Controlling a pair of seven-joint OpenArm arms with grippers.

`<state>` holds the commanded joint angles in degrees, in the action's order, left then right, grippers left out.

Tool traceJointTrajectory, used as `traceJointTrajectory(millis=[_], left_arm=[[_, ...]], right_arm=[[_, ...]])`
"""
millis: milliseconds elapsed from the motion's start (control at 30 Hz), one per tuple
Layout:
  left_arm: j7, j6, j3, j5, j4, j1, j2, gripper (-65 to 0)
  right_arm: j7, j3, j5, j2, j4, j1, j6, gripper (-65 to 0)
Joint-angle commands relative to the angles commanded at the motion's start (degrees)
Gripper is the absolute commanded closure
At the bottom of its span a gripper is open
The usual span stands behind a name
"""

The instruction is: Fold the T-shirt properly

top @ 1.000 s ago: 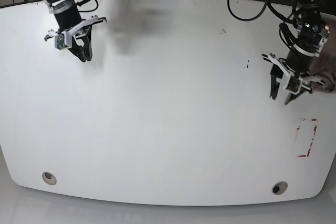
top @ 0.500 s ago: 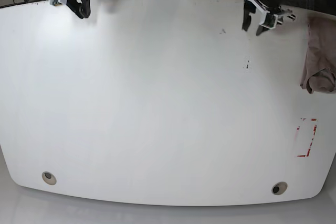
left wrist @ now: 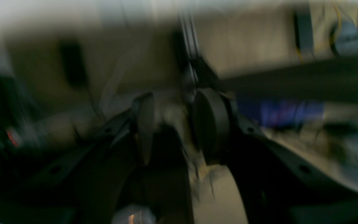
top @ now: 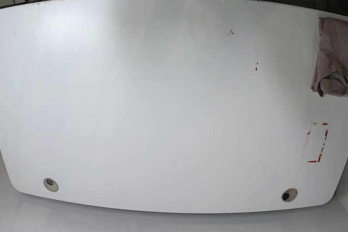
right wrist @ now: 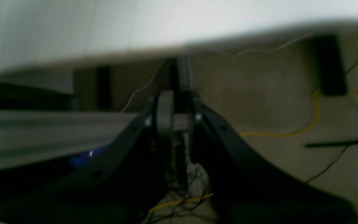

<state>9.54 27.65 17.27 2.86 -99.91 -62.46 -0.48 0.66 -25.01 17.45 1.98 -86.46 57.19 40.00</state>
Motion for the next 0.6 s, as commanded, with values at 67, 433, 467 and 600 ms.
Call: traceJointTrajectory(millis=[67, 433, 467, 600], left_arm=[[0.0, 0.0, -0.4, 0.1, 4.4, 0.4, -0.3, -23.2], [0.0, 0.0, -2.5, 0.2, 33.7, 15.7, -3.6, -23.2], [-0.1, 0.0, -2.5, 0.2, 35.9, 17.1, -3.6, -23.2], [-0.1, 0.0, -2.8, -0.2, 43.5, 21.9, -3.4, -23.2]], right_arm=[[2.0, 1.7, -1.9, 0.0, 3.9, -0.9, 0.00, -7.9], [12.2, 6.4, -14.6, 0.0, 29.7, -11.6, -5.67, -7.9], [12.9, 6.8, -14.9, 0.1, 31.8, -12.6, -6.37, -7.9], [14.6, 7.8, -15.3, 1.0, 37.9, -15.7, -8.31, -7.9]])
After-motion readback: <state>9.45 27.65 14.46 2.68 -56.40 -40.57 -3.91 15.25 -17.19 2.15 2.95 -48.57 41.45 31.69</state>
